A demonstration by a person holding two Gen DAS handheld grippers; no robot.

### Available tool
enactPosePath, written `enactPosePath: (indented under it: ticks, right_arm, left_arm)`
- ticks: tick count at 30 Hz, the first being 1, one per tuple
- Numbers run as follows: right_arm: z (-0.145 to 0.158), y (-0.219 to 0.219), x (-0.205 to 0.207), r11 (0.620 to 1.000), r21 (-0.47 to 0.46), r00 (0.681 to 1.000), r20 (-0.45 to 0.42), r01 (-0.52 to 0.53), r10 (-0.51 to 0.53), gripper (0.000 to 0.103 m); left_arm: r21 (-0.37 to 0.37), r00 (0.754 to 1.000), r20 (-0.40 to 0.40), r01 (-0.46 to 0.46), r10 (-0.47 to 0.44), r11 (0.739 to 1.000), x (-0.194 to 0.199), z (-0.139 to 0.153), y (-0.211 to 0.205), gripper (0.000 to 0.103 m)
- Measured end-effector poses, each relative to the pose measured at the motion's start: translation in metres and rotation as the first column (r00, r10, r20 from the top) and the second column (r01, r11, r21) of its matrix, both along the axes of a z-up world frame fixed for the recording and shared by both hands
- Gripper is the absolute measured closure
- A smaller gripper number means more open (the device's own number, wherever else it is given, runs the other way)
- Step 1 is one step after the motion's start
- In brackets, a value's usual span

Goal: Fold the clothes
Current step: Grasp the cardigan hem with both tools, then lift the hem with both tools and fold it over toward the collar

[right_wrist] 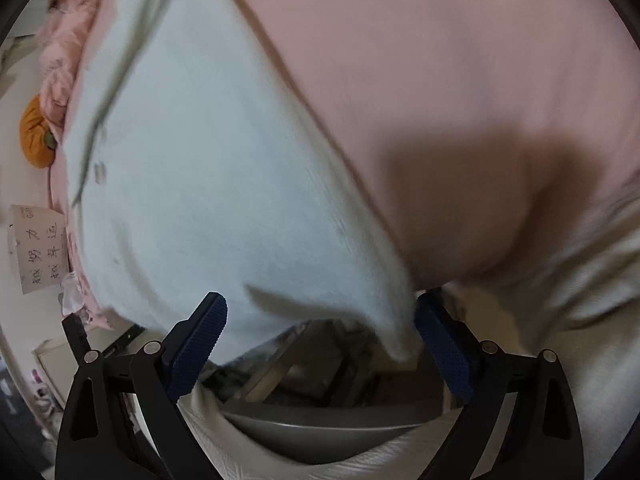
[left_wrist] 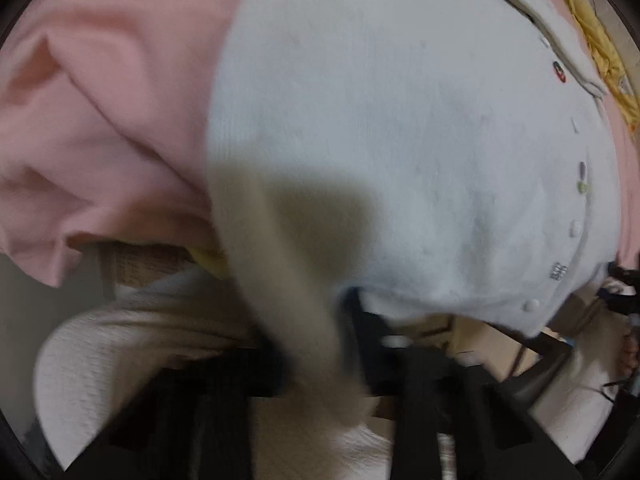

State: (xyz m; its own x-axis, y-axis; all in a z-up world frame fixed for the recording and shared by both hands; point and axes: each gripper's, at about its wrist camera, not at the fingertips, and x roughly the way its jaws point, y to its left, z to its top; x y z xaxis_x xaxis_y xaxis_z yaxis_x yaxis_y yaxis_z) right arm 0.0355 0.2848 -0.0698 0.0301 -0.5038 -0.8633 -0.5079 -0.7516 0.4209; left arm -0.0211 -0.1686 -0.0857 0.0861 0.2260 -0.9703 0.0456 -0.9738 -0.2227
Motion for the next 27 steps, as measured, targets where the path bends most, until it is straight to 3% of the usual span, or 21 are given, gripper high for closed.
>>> enactPosePath:
  ticks: [2, 3, 4, 7, 11, 13, 18, 22, 27]
  right_arm:
    - [-0.007, -0.002, 0.005, 0.998, -0.058, 0.999, 0.033, 0.010, -0.008, 0.045]
    - [-0.007, -0.003, 0.006, 0.998, -0.061, 1.000, 0.030, 0.007, -0.005, 0.072]
    - [-0.004, -0.005, 0.005, 0.999, -0.045, 1.000, 0.015, -0.014, 0.015, 0.088]
    - [0.008, -0.010, 0.004, 0.998, -0.032, 0.998, -0.043, -0.056, 0.054, 0.093]
    - [0.038, -0.012, 0.006, 0.993, -0.102, 0.981, -0.189, -0.061, 0.041, 0.094]
    - [0.057, -0.008, 0.007, 0.989, -0.134, 0.960, -0.279, -0.057, 0.018, 0.094]
    - [0.104, 0.004, -0.005, 0.994, -0.086, 0.886, -0.463, -0.064, 0.017, 0.094]
    - [0.139, 0.012, -0.018, 0.997, -0.041, 0.809, -0.587, -0.061, 0.026, 0.094]
    - [0.152, 0.017, -0.053, 0.999, -0.018, 0.781, -0.624, -0.049, 0.027, 0.094]
  left_arm:
    - [0.014, 1.000, -0.017, 0.009, -0.009, 1.000, 0.003, 0.004, 0.001, 0.093]
    - [0.022, 1.000, -0.025, 0.011, -0.011, 1.000, 0.004, 0.006, 0.001, 0.093]
    - [0.032, 0.999, -0.033, 0.011, -0.010, 0.999, 0.004, 0.009, 0.001, 0.093]
    - [0.084, 0.998, -0.065, -0.017, 0.023, 0.996, 0.005, 0.019, -0.002, 0.093]
    - [0.232, 0.983, -0.143, -0.079, 0.115, 0.969, 0.007, 0.046, -0.009, 0.094]
    - [0.310, 0.969, -0.187, -0.097, 0.161, 0.946, 0.006, 0.062, -0.012, 0.094]
    - [0.468, 0.918, -0.276, -0.132, 0.286, 0.874, -0.004, 0.098, -0.022, 0.094]
    - [0.496, 0.874, -0.341, -0.144, 0.345, 0.856, -0.029, 0.117, -0.024, 0.094]
    - [0.530, 0.826, -0.364, -0.196, 0.430, 0.825, -0.062, 0.116, -0.054, 0.094]
